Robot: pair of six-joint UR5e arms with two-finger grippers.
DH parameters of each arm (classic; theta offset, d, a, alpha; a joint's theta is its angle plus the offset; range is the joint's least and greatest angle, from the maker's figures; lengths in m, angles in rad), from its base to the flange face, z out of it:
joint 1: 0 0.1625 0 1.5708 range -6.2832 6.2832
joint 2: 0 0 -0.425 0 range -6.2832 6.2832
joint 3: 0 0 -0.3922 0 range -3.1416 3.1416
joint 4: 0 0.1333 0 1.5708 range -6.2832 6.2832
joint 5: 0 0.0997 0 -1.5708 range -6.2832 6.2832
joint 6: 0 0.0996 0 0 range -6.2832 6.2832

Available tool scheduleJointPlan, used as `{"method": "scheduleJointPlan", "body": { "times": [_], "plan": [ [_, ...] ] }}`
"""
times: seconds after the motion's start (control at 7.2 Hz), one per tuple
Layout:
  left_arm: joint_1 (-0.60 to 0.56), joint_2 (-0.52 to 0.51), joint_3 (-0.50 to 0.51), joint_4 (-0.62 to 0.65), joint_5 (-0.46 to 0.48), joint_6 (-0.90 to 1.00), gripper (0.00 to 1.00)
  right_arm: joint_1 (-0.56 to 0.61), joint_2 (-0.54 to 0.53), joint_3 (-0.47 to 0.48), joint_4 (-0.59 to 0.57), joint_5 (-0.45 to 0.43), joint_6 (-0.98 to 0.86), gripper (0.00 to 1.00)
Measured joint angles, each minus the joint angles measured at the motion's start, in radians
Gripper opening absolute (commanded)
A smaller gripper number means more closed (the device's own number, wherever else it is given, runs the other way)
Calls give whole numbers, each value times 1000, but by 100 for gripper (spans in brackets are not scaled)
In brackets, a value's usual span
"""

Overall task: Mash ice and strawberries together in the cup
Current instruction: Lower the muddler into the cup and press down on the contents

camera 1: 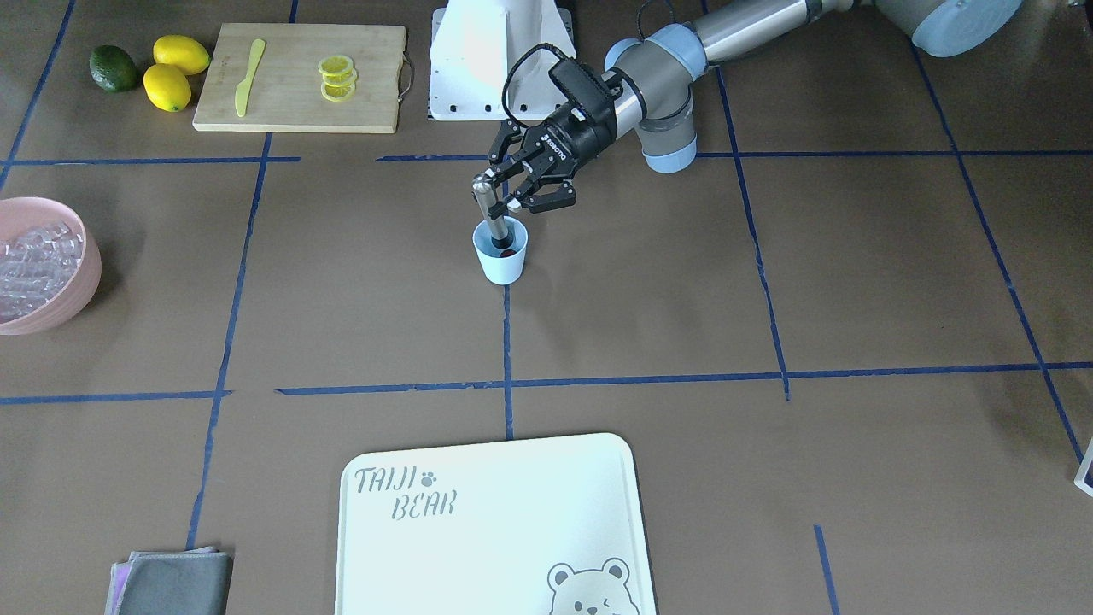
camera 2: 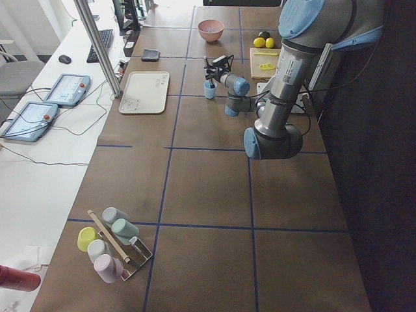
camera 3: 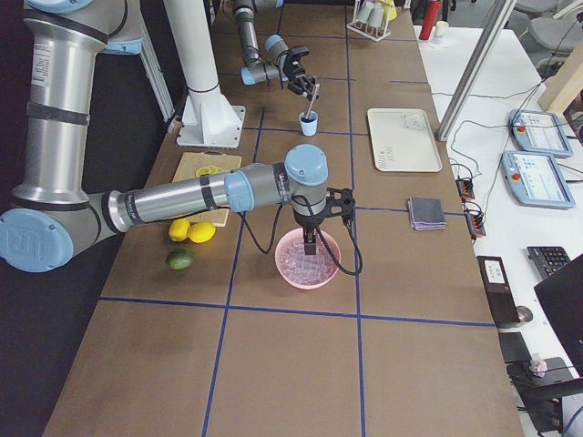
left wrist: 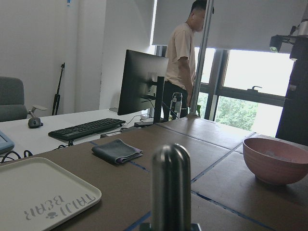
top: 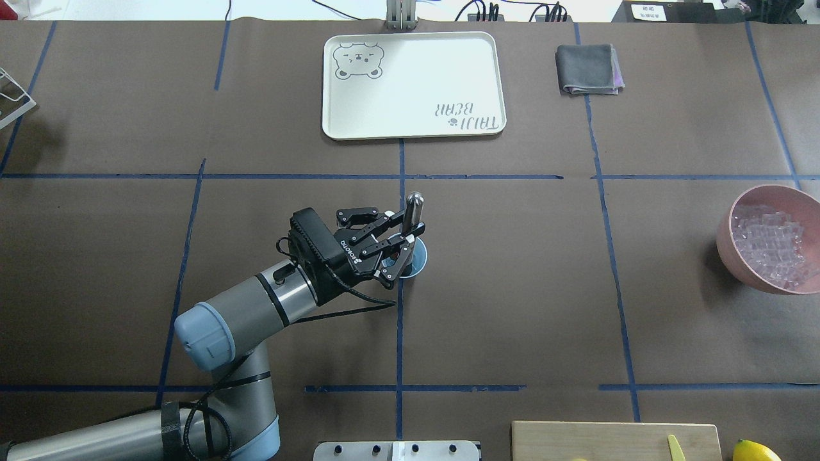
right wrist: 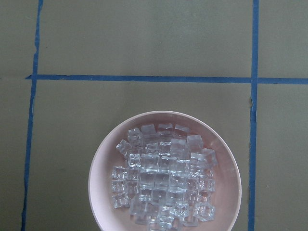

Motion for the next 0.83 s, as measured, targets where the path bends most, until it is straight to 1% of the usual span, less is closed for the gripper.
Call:
{"method": "scheduleJointPlan", "body": {
  "times": [0.28,0.56,0.83],
  "plan": [
    [0,-3,-6,-1,-1,1,0,0,-1,0,0,0,0,100],
    [-12,-10,-58,22,-4,3,0,0,0,0,0,0,0,100],
    [-27,-9,-113,110,-6,-2,0,0,1,0,0,0,0,100]
  ]
}}
